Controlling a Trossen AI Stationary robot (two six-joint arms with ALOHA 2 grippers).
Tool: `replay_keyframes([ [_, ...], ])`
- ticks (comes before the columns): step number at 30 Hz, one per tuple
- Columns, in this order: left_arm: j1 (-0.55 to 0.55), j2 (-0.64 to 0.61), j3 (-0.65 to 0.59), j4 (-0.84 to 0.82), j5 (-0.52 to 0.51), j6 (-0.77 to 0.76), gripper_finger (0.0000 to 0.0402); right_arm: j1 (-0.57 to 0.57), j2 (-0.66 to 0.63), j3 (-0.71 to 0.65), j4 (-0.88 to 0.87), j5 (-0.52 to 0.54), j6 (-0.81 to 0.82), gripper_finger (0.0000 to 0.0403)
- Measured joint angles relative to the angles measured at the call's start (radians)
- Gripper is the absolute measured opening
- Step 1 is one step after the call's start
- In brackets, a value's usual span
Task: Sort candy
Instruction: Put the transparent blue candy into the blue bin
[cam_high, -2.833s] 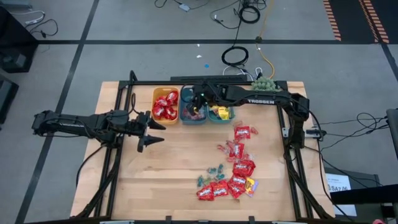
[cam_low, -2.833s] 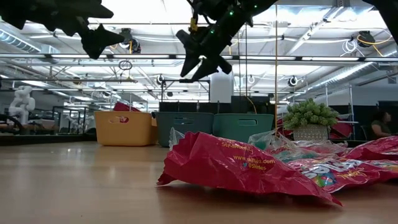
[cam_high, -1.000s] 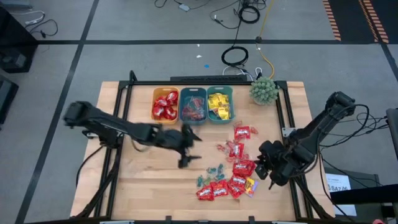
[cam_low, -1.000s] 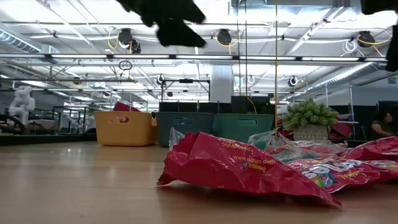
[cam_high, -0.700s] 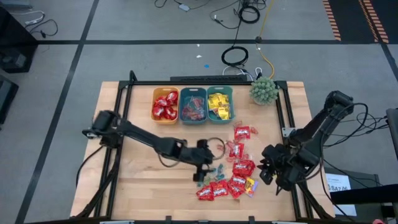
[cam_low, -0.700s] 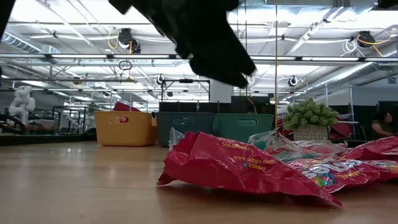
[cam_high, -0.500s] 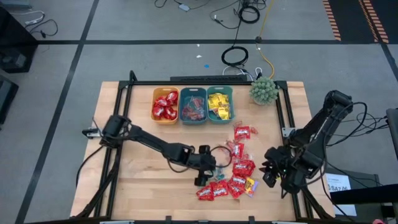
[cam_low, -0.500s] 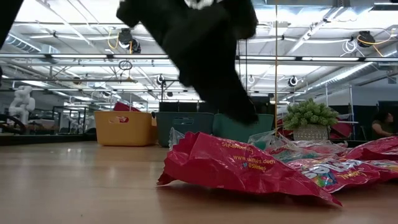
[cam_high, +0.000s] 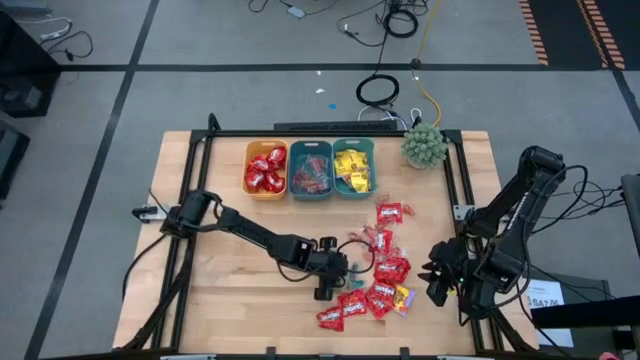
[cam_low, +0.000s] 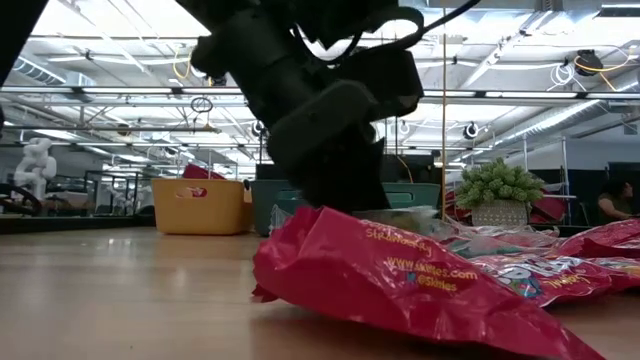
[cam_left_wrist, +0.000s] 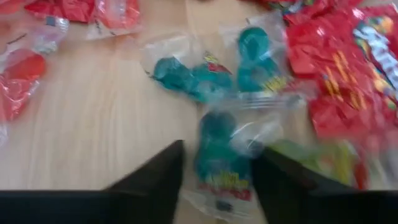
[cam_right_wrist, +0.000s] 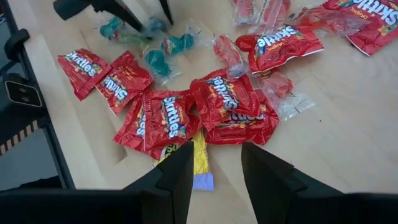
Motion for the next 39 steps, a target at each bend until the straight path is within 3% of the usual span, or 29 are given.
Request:
replay_keyframes([
  [5,0.000,-0.065,-0.004,-0.023,-0.002,0.027,0.0035,-0.001,0.023,0.000,0.002,0.001,0.000,0.0125],
  [7,0.005,-0.103,-0.003,-0.035,-0.006,0.032,0.0018,-0.001,0.031,0.000,0.004,0.001,0.000,0.0125],
  [16,0.089,-0.331,-0.002,-0.183,-0.099,0.043,0.0016,-0.002,0.059,0.000,0.006,0.004,0.041,0.0125],
  [22,0.270,-0.467,-0.001,-0.333,-0.125,0.049,0.0014,-0.002,0.079,0.000,0.014,0.034,0.131,0.0125],
  [27,0.450,-0.501,-0.002,-0.454,-0.128,0.049,0.0017,-0.007,0.096,0.000,0.029,0.084,0.231,0.0125],
  [32,0.576,-0.501,-0.003,-0.478,-0.121,0.067,0.0053,-0.017,0.104,0.000,0.046,0.088,0.314,0.0125],
  [39,0.686,-0.497,-0.003,-0.471,-0.080,0.069,0.0140,-0.034,0.105,0.000,0.044,0.141,0.380,0.0125],
])
